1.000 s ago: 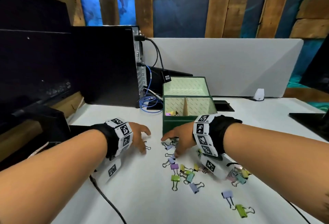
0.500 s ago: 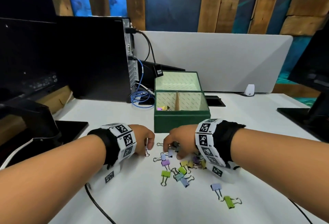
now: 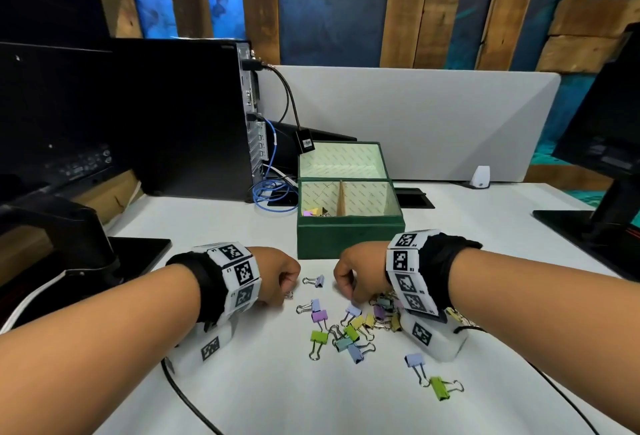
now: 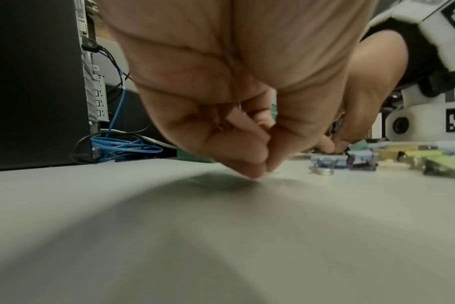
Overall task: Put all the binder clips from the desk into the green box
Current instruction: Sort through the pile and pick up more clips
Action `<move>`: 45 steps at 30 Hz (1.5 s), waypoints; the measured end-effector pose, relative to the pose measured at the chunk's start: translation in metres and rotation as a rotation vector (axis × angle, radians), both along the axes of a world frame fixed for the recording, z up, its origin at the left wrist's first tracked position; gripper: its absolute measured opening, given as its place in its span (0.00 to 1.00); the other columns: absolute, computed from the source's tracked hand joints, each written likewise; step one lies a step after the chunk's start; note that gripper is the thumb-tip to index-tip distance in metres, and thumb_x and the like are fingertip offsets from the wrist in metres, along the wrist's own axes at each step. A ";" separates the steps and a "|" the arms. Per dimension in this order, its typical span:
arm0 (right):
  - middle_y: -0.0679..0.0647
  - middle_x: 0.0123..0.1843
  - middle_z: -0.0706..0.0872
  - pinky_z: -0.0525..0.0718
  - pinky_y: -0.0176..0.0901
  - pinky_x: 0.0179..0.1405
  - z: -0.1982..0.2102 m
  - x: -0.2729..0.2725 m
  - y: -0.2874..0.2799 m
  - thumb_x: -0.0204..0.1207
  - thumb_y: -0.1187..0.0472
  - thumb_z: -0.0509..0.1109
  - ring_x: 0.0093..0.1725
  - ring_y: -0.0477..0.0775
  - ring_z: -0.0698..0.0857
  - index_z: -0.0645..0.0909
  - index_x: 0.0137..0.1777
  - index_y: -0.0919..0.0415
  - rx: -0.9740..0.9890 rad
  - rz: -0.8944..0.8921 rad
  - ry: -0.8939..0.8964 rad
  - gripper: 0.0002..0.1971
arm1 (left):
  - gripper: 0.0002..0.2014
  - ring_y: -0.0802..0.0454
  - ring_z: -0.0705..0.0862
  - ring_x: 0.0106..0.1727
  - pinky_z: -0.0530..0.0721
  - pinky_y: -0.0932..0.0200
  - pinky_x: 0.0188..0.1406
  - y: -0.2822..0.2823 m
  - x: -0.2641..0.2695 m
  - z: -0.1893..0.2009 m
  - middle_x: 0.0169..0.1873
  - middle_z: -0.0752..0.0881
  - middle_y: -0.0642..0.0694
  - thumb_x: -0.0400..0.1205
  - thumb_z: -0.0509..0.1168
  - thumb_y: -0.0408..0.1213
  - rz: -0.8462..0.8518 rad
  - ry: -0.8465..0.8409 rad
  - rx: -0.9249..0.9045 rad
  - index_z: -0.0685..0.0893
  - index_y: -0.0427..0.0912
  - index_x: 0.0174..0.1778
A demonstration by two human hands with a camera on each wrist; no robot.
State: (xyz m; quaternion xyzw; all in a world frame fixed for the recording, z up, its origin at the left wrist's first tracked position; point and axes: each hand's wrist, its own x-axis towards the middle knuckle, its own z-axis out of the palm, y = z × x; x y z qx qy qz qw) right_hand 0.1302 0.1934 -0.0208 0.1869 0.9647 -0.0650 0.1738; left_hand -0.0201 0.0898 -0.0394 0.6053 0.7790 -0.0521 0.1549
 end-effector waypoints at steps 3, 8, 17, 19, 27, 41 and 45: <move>0.53 0.51 0.88 0.84 0.34 0.38 0.010 0.004 0.007 0.72 0.66 0.71 0.36 0.47 0.83 0.78 0.33 0.51 -0.136 -0.123 0.092 0.11 | 0.10 0.59 0.76 0.28 0.77 0.65 0.32 0.000 0.001 0.010 0.37 0.82 0.53 0.71 0.67 0.31 0.013 -0.089 0.068 0.74 0.50 0.30; 0.48 0.39 0.86 0.88 0.35 0.42 0.047 0.018 0.030 0.72 0.67 0.72 0.38 0.45 0.85 0.83 0.38 0.54 -0.407 -0.380 0.368 0.06 | 0.12 0.57 0.82 0.28 0.84 0.66 0.33 0.010 0.004 0.037 0.31 0.85 0.50 0.73 0.66 0.27 0.113 -0.288 0.244 0.76 0.49 0.30; 0.55 0.36 0.83 0.88 0.46 0.50 0.069 0.013 0.087 0.72 0.76 0.67 0.39 0.53 0.82 0.81 0.33 0.59 -0.516 -0.709 0.853 0.13 | 0.11 0.56 0.81 0.24 0.82 0.68 0.22 0.065 0.022 0.073 0.28 0.83 0.45 0.73 0.66 0.22 0.236 -0.593 0.470 0.77 0.43 0.32; 0.57 0.42 0.85 0.87 0.50 0.56 0.063 0.009 0.096 0.72 0.73 0.70 0.44 0.56 0.85 0.81 0.35 0.55 -0.429 -0.737 0.844 0.12 | 0.11 0.53 0.79 0.23 0.82 0.63 0.27 0.078 0.026 0.076 0.28 0.84 0.42 0.73 0.65 0.22 0.261 -0.595 0.509 0.78 0.43 0.32; 0.58 0.62 0.85 0.81 0.51 0.67 0.047 0.015 0.107 0.75 0.74 0.66 0.55 0.53 0.82 0.83 0.61 0.59 -0.405 -0.618 0.796 0.17 | 0.08 0.57 0.82 0.27 0.81 0.71 0.22 0.118 0.035 0.078 0.32 0.85 0.46 0.77 0.68 0.26 0.319 -0.700 0.599 0.79 0.44 0.41; 0.47 0.60 0.85 0.78 0.32 0.52 0.035 0.079 0.061 0.77 0.60 0.68 0.50 0.41 0.84 0.82 0.61 0.51 -0.095 -0.327 0.145 0.13 | 0.10 0.52 0.86 0.37 0.86 0.64 0.33 0.056 0.028 0.056 0.43 0.86 0.42 0.78 0.66 0.29 0.129 -0.509 0.247 0.82 0.48 0.50; 0.48 0.75 0.75 0.70 0.42 0.69 0.017 0.080 0.054 0.76 0.53 0.67 0.71 0.52 0.76 0.73 0.73 0.47 0.021 -0.326 -0.048 0.24 | 0.17 0.51 0.86 0.46 0.85 0.60 0.45 0.026 0.031 0.038 0.53 0.83 0.51 0.73 0.73 0.39 0.045 -0.187 -0.030 0.81 0.55 0.57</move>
